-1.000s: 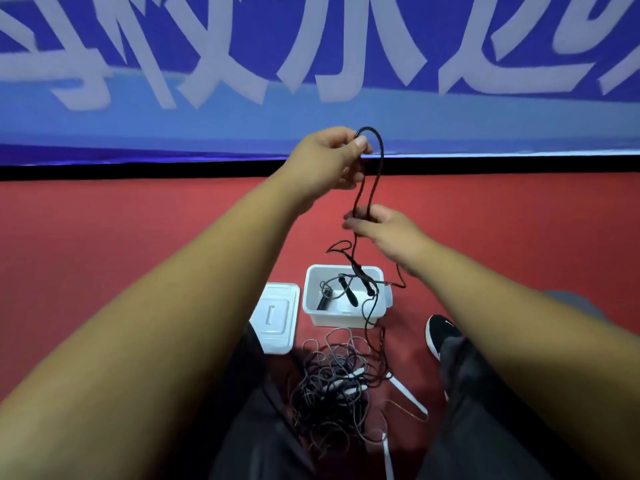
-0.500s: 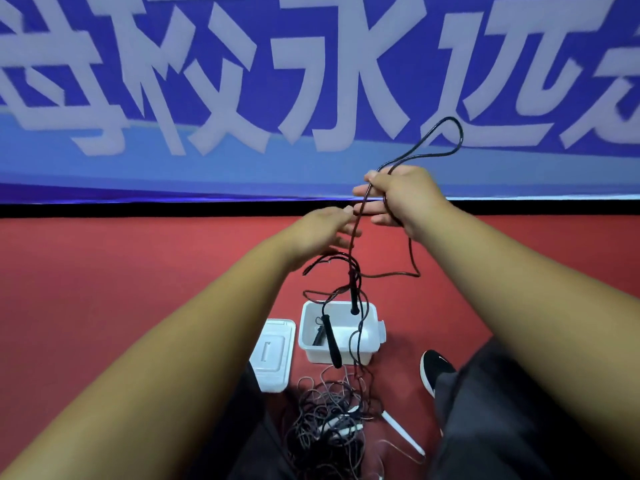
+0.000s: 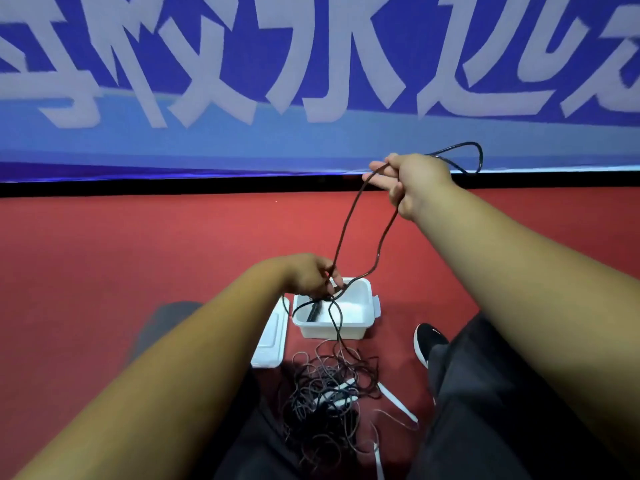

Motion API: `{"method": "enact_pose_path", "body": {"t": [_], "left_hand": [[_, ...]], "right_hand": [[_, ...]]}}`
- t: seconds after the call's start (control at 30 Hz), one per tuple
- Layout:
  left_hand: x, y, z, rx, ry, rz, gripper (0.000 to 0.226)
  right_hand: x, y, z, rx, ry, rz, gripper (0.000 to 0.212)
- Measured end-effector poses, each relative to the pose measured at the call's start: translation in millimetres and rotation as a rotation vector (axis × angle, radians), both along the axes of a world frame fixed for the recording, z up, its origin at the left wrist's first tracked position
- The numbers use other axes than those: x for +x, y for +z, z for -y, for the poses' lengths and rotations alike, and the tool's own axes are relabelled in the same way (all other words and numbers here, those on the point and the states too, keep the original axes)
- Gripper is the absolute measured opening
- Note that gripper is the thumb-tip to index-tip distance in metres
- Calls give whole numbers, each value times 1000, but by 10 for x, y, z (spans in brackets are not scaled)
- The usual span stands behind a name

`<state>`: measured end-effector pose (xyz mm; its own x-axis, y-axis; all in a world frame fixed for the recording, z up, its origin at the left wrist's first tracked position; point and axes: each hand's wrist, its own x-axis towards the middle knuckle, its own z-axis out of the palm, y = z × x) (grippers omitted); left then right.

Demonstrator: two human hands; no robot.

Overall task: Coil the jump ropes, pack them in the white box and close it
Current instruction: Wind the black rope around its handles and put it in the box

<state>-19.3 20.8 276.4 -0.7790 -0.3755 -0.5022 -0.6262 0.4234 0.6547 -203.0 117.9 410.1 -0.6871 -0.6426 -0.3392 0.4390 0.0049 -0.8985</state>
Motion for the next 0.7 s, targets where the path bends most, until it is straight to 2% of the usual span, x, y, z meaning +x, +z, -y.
{"method": "enact_pose_path", "body": {"t": [0.1, 0.23, 0.33, 0.43, 0.53, 0.6, 0.7], "left_hand": [[-3, -252, -48, 83, -45, 23, 48], [4, -463, -54, 218, -33, -26, 44], [-62, -514, -22, 182, -100, 48, 55], [-148, -551, -61, 183, -151, 101, 40], [-214, -599, -84, 180, -172, 69, 24], [-251, -599, -65, 215, -132, 34, 23], [-298, -548, -18, 283, -20, -19, 25]], "right_hand": [[-39, -323, 71, -26, -22, 88, 13], [-119, -682, 139, -62, -71, 234, 17], [-167, -879, 175, -101, -111, 308, 18], [-191, -1004, 196, -125, -170, 375, 20], [-272, -1151, 248, -203, -286, 521, 24], [-367, -1350, 285, -70, -239, 417, 25], [-415, -1541, 288, 528, 91, -121, 44]]}}
